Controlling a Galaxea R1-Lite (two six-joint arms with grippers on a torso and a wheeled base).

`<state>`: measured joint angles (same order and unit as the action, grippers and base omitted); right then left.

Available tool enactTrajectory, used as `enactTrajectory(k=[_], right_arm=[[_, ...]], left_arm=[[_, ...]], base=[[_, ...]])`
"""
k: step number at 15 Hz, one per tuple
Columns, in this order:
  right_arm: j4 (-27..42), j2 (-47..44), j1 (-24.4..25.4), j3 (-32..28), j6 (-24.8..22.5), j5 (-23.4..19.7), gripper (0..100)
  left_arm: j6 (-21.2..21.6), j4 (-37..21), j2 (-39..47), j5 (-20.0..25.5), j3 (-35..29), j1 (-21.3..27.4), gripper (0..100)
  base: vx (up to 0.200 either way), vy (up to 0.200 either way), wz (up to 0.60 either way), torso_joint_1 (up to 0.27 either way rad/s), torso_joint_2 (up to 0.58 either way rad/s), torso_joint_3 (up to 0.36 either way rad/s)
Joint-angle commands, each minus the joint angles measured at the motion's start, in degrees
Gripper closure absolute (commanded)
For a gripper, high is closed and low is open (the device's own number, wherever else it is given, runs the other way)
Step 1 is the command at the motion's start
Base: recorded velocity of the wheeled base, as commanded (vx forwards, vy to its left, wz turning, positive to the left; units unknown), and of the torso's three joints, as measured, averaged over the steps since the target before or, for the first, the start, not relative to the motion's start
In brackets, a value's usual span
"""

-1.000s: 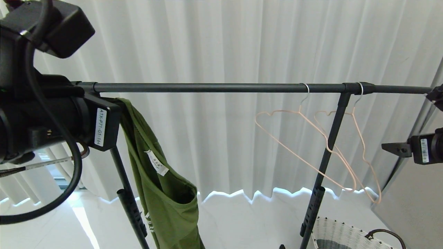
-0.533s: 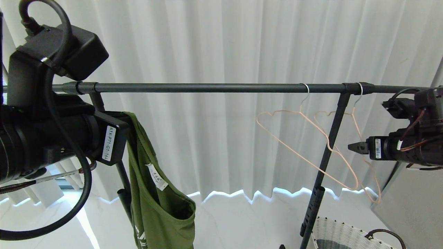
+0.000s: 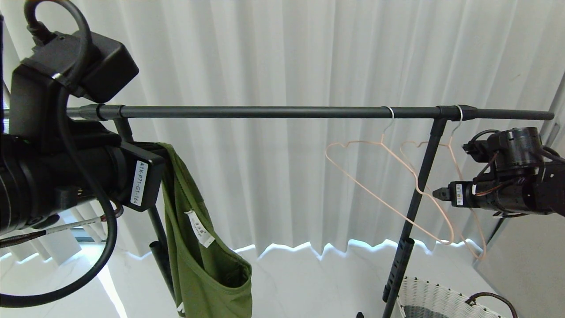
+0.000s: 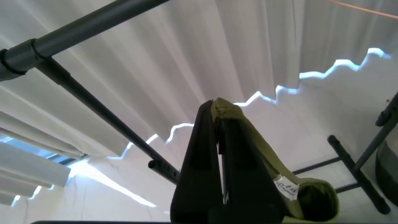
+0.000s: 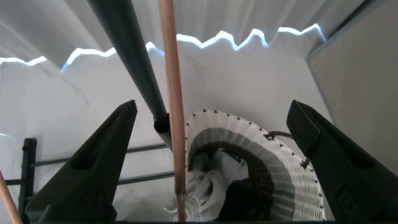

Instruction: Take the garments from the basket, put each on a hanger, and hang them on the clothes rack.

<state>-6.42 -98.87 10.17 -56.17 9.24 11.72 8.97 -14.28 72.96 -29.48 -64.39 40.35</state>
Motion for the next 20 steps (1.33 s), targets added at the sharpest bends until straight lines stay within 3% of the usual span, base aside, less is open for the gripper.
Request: enactTrajectory(k=[1,15,20], right_arm=[[0.01,-0.45,-0.06,-0.6,-0.01,-0.03,100],[0.27,5.97,-0.06,-0.78,-0.01,0.33,100],[0.27,9.57,0.29,-0.69,-0.36,2.35,100]], left_arm=[[-0.01,-0.05,0.08,0.03,-0.03,-0.01,100],[-0.01,0.04,-0.45,-0.05,-0.03,-0.01,100],[-0.01,1.0,-0.54,-0.05,-0.03,-0.01,100]], base=[[0.0,0.0,0.0,0.0,0.0,0.0],[0.0,0.0,0.0,0.0,0.0,0.0],[0.0,0.0,0.0,0.0,0.0,0.0]])
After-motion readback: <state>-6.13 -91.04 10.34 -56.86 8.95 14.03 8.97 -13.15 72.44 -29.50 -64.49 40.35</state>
